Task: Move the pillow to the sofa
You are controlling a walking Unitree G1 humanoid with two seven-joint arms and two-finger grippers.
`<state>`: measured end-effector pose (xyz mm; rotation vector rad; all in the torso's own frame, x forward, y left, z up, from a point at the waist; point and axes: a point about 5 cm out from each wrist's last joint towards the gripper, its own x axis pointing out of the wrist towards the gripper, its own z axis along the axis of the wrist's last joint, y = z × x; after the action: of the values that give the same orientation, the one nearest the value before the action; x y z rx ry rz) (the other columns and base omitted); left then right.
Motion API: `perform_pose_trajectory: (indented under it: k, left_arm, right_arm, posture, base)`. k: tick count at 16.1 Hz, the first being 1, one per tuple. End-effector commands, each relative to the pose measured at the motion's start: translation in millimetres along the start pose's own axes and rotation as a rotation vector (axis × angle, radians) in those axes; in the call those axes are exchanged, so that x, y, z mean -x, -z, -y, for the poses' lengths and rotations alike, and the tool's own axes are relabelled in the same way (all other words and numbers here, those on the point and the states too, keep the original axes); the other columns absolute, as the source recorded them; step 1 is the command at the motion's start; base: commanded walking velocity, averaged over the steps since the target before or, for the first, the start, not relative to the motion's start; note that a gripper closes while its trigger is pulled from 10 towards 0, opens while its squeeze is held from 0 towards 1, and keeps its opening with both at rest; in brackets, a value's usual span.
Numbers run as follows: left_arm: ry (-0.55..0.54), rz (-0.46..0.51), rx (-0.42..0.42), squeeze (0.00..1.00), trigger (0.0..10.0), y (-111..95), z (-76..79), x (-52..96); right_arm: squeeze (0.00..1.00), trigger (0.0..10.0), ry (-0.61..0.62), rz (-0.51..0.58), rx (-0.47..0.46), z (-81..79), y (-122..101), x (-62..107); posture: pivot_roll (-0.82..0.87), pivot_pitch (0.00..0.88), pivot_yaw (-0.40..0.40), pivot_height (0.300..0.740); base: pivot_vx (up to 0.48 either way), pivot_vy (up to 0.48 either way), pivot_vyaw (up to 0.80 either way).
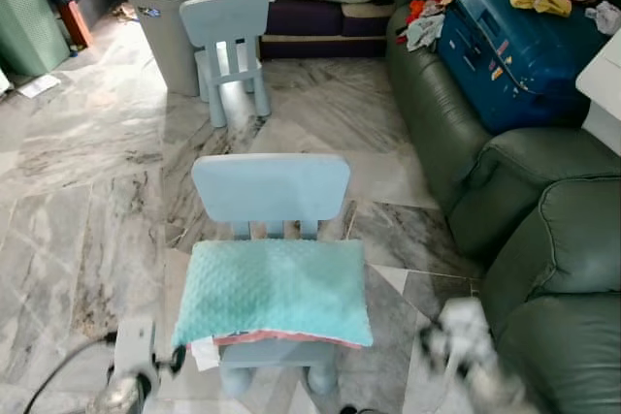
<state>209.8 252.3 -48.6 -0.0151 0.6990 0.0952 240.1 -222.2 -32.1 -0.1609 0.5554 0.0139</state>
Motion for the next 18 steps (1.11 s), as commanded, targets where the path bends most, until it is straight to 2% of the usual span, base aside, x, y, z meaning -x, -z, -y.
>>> perform_pose_trajectory:
  k: [1,4,6,8,9,10,14,18]
  left_arm:
    - [0.027,0.079,-0.001,0.0,10.0,-14.8,0.4,-1.9]
    - [0.056,0.164,0.045,0.0,10.0,-20.8,2.0,0.7]
    - [0.064,0.194,0.089,0.0,10.0,-16.2,1.8,5.0]
    - [0.1,0.257,0.109,0.0,10.0,-20.2,6.4,8.9]
    - [0.146,0.309,0.106,0.0,10.0,-25.8,12.3,12.9]
    - [0.182,0.343,0.061,0.0,10.0,-29.0,16.8,18.1]
    - [0.177,0.362,0.059,0.0,10.0,-32.5,14.0,22.7]
    - [0.176,0.373,0.061,0.0,10.0,-38.5,14.1,20.0]
  right_arm:
    - [0.0,10.0,-0.015,0.034,-0.025,-3.2,-2.3,0.6]
    - [0.0,10.0,-0.01,0.103,-0.08,2.1,-10.0,2.8]
    - [0.0,10.0,-0.027,0.13,-0.085,0.6,-9.6,7.1]
    - [0.0,10.0,-0.046,0.159,-0.09,-1.0,-11.1,10.9]
    - [0.0,10.0,-0.058,0.185,-0.098,-0.9,-13.9,14.5]
    - [0.0,10.0,-0.07,0.226,-0.069,-0.7,-19.8,19.5]
    - [0.0,10.0,-0.077,0.27,-0.062,5.4,-31.1,31.2]
    - [0.0,10.0,-0.087,0.298,-0.065,6.2,-44.5,32.2]
  posture:
    - [-0.12,0.041,-0.02,0.74]
    - [-0.11,0.028,-0.022,0.74]
    - [-0.11,0.021,-0.023,0.74]
    - [-0.12,0.021,-0.025,0.74]
    - [-0.12,0.026,-0.027,0.74]
    - [-0.12,0.028,-0.024,0.74]
    - [-0.13,0.024,-0.025,0.74]
    - [-0.14,0.009,-0.027,0.74]
  base:
    - [0.0,0.0,0.0]
    - [0.0,0.0,0.0]
    - [0.0,0.0,0.0]
    - [0.0,0.0,0.0]
    - [0.0,0.0,0.0]
    - [0.0,0.0,0.0]
    - [0.0,0.0,0.0]
    - [0.0,0.0,0.0]
